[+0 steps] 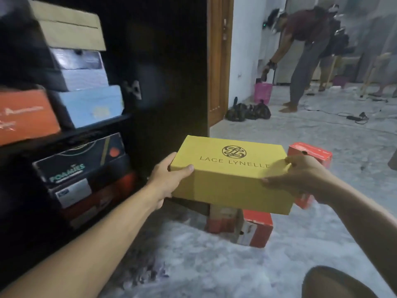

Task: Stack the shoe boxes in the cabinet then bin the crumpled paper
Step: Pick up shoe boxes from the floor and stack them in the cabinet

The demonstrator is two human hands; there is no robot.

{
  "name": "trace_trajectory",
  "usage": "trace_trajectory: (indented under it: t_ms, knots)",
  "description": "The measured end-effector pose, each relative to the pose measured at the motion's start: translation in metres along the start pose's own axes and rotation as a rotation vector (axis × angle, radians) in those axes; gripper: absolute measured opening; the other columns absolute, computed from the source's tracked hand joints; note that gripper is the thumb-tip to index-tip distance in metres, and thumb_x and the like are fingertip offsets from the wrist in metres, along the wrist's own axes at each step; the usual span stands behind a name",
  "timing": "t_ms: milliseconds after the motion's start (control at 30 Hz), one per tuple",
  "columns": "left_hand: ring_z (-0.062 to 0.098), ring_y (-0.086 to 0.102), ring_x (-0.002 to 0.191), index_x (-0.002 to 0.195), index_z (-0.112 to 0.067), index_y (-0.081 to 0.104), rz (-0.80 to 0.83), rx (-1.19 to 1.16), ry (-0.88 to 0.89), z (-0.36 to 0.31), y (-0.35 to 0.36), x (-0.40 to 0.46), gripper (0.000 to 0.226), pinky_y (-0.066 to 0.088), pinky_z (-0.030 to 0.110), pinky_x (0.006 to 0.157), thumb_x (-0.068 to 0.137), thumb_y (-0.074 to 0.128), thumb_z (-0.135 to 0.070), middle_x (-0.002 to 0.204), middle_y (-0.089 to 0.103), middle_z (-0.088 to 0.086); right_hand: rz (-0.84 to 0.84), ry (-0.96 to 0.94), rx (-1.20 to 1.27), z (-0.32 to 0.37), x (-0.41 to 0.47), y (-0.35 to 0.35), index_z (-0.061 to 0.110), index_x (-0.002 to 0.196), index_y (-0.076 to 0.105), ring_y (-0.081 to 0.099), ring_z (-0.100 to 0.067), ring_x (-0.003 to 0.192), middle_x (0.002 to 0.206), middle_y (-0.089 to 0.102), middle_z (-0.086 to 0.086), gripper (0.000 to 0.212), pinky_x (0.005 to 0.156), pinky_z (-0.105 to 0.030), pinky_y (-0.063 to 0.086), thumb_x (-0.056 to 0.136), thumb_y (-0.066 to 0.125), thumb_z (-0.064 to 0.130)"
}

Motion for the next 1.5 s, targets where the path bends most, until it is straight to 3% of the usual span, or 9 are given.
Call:
trace_trajectory:
  t_ms: [100,267,500,700,800,900,1167,1333,1500]
  knots:
    - [0.021,0.050,0.115,0.144,-0.038,0.037,-0.147,-0.004,-0.009,-0.008,-0.067,-0.018,0.068,0.046,0.052,0.092,0.085,0.071,-0.037,0.118,0.053,-0.011,0.042,-0.093,-0.001,0.053,0.001,0.037,0.005,0.114,0.059,0.058,-0.018,0.077,0.091,0.058,-0.002,0.070,0.065,-0.037,0.056,0.058,0.094,0.029]
    - [0.019,0.059,0.107,0.142,-0.037,0.042,-0.408,-0.025,0.034,-0.032,-0.172,-0.050,0.066,0.047,0.033,0.074,0.084,0.073,-0.034,0.127,0.058,-0.007,0.113,-0.253,0.027,0.142,0.001,0.101,0.016,0.103,0.053,0.052,-0.010,0.076,0.087,0.054,0.006,0.063,0.056,-0.025,0.046,0.059,0.091,0.037]
    - [0.008,0.055,0.082,0.143,-0.031,0.040,-0.736,-0.193,0.153,-0.079,-0.293,-0.103,0.064,0.038,0.025,0.059,0.087,0.070,-0.023,0.116,0.058,-0.005,0.177,-0.453,0.133,0.263,-0.010,0.164,0.022,0.075,0.062,0.063,-0.014,0.079,0.084,0.065,0.004,0.044,0.083,-0.045,0.058,0.052,0.093,0.042]
    - [0.016,0.056,0.080,0.138,-0.020,0.042,-1.051,-0.275,0.248,-0.114,-0.377,-0.142,0.054,0.046,0.029,0.061,0.090,0.066,-0.019,0.114,0.058,0.004,0.262,-0.605,0.357,0.375,-0.021,0.216,0.009,0.121,0.065,0.063,-0.015,0.091,0.101,0.066,0.001,0.074,0.074,-0.028,0.053,0.058,0.092,0.038]
    - [0.026,0.064,0.091,0.127,-0.017,0.049,-1.187,-0.325,0.296,-0.127,-0.408,-0.149,0.056,0.056,0.043,0.079,0.077,0.075,-0.025,0.113,0.064,0.007,0.326,-0.614,0.419,0.420,-0.021,0.245,0.016,0.117,0.067,0.064,-0.019,0.091,0.105,0.068,-0.002,0.064,0.064,-0.032,0.054,0.061,0.090,0.038]
    - [0.028,0.069,0.083,0.107,-0.019,0.061,-1.331,-0.326,0.309,-0.126,-0.447,-0.140,0.072,0.059,0.048,0.078,0.042,0.079,-0.043,0.097,0.070,0.005,0.357,-0.610,0.425,0.455,-0.022,0.260,0.022,0.093,0.062,0.061,-0.018,0.082,0.099,0.063,0.000,0.043,0.056,-0.037,0.054,0.064,0.089,0.040]
    - [0.019,0.062,0.082,0.107,-0.014,0.065,-1.320,-0.367,0.366,-0.156,-0.465,-0.148,0.052,0.045,0.025,0.069,0.057,0.076,-0.023,0.097,0.066,-0.002,0.348,-0.620,0.399,0.491,-0.021,0.266,0.004,0.111,0.062,0.062,-0.031,0.098,0.107,0.064,-0.011,0.070,0.071,-0.057,0.058,0.062,0.089,0.046]
    - [0.020,0.063,0.089,0.101,-0.019,0.052,-1.413,-0.307,0.465,-0.171,-0.478,-0.159,0.043,0.053,0.031,0.078,0.062,0.070,-0.014,0.102,0.063,0.000,0.453,-0.662,0.494,0.509,-0.021,0.305,0.004,0.122,0.058,0.060,-0.017,0.079,0.111,0.063,-0.011,0.052,0.066,-0.041,0.057,0.081,0.079,0.028]
    - [0.025,0.063,0.103,0.123,-0.016,0.050,-1.401,-0.207,0.410,-0.159,-0.504,-0.138,0.062,0.054,0.039,0.090,0.064,0.063,-0.006,0.117,0.063,0.004,0.350,-0.788,0.320,0.532,-0.001,0.347,-0.001,0.128,0.055,0.062,-0.035,0.105,0.116,0.062,-0.020,0.050,0.089,-0.047,0.054,0.081,0.072,0.003]
Point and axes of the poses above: each hand's wrist, its own x-axis towards the middle knuckle, its own y-axis out of the palm, z = x × y, the point moved 10 cm from there along x, towards the middle knuckle
